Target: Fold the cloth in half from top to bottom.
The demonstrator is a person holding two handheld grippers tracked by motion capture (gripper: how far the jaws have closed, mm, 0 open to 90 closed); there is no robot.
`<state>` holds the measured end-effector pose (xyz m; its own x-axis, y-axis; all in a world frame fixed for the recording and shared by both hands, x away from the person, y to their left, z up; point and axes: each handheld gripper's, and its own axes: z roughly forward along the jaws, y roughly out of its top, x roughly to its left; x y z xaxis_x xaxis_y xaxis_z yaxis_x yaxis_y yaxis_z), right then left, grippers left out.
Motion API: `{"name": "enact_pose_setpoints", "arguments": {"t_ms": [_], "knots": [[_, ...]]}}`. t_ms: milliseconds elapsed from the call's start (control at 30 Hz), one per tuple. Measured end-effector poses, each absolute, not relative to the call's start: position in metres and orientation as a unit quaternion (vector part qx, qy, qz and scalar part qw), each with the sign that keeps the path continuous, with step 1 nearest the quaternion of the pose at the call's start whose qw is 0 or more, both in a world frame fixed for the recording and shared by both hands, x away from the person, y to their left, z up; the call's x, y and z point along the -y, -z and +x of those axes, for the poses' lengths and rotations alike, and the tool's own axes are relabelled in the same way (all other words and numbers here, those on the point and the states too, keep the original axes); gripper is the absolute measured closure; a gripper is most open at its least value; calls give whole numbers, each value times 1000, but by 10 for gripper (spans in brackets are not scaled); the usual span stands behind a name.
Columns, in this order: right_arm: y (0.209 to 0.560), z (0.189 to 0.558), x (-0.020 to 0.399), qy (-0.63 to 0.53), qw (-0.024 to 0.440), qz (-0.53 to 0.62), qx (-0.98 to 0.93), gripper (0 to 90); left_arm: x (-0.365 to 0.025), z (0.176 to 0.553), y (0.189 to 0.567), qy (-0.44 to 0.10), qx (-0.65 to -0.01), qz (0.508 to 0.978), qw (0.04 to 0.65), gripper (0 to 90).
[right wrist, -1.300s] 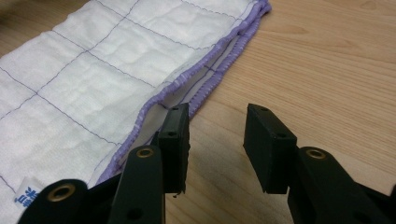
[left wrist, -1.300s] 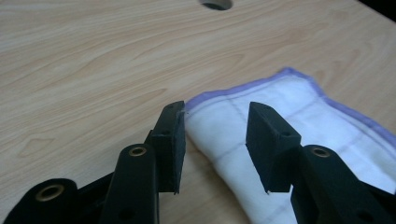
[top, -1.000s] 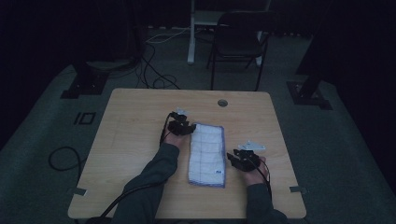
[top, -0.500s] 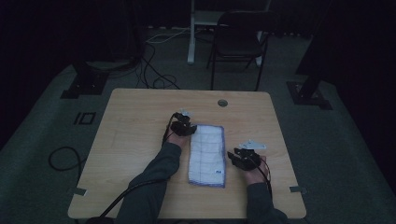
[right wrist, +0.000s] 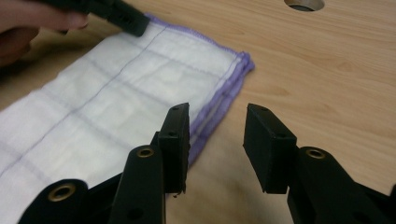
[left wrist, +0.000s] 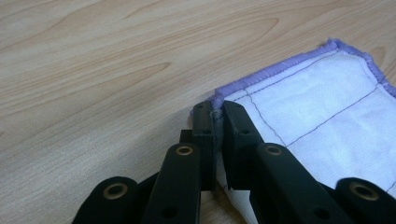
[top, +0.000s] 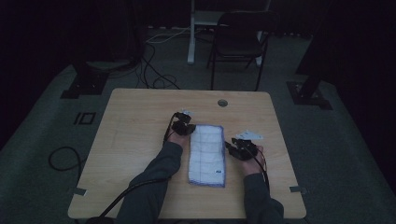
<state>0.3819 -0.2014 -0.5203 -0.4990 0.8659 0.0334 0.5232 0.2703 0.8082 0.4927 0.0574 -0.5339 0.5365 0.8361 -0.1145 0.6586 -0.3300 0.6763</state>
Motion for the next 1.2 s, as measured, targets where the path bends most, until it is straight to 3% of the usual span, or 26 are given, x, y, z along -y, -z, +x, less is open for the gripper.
{"name": "enact_pose_setpoints", "arguments": {"t_ms": [667,967,1200], "knots": [[538,469,177,-360,189,486,-774,605,-56,489,534,-143,-456,810,340,857],[539,487,172,-350,173,493,-777,547,-55,489,533,-145,-454,812,336,857],[538,486,169,-340,178,489,-784,559,-54,489,533,-147,-454,814,332,857]]}}
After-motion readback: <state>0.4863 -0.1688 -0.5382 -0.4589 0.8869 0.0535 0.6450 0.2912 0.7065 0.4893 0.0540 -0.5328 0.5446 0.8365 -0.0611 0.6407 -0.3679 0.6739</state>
